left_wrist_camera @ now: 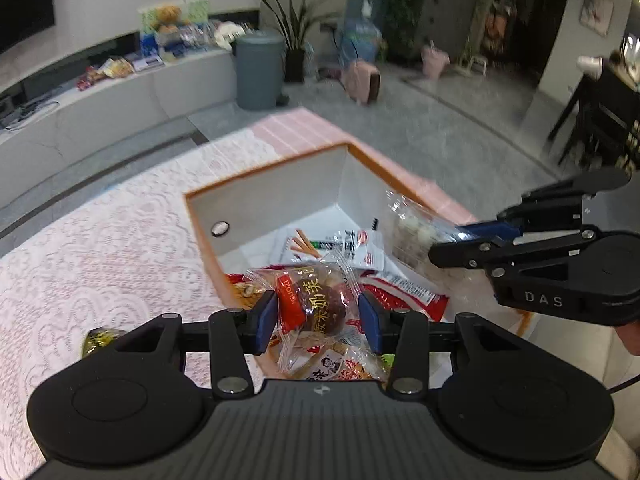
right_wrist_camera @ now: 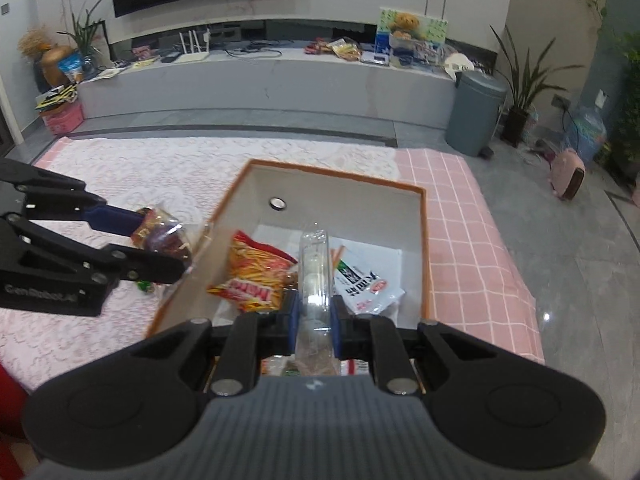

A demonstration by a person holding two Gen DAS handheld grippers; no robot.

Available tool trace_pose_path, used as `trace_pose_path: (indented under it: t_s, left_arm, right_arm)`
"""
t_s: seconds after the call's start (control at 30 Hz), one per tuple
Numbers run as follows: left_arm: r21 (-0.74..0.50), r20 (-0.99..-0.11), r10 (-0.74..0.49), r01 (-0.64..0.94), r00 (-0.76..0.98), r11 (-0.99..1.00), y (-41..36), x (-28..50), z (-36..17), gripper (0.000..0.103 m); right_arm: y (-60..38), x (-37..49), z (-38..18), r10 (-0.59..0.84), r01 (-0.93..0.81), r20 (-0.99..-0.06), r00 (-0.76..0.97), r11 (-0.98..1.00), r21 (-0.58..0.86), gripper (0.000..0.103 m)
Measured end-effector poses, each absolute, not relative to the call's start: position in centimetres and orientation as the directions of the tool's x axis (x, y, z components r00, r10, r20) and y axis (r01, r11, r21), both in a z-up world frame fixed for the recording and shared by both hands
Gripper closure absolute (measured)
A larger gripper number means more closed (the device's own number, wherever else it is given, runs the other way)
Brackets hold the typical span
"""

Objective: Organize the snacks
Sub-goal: 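Lift both held packs and carry them over the orange box, then lower both packs into the box and open both grippers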

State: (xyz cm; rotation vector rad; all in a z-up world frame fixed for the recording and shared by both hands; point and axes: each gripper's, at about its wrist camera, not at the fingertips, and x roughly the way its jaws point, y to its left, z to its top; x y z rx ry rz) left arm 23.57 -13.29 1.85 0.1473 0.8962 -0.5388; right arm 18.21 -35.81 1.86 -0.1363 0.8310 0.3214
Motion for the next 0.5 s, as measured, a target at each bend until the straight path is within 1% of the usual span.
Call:
trace_pose_path:
  t_s: [0.2,0.5]
  left_arm:
    - [-0.033,-0.831,-0.333,0.559,0.445,0.828,-16.2,24.8,-1.1,0.053]
    - [0.065,-0.868,-0.268,0.632,0.417,0.772,-17.9,25.9,-4.3,0.053]
  right_arm:
    - [-35.6,20.4,-0.9,0.185,-0.344,-0.765,0.616,0.938,-0.050,0.090]
    - [-35.1,24.0,-4.1,0.165,-0.365,-0.795,0.584,0.928,-0.076,0.090]
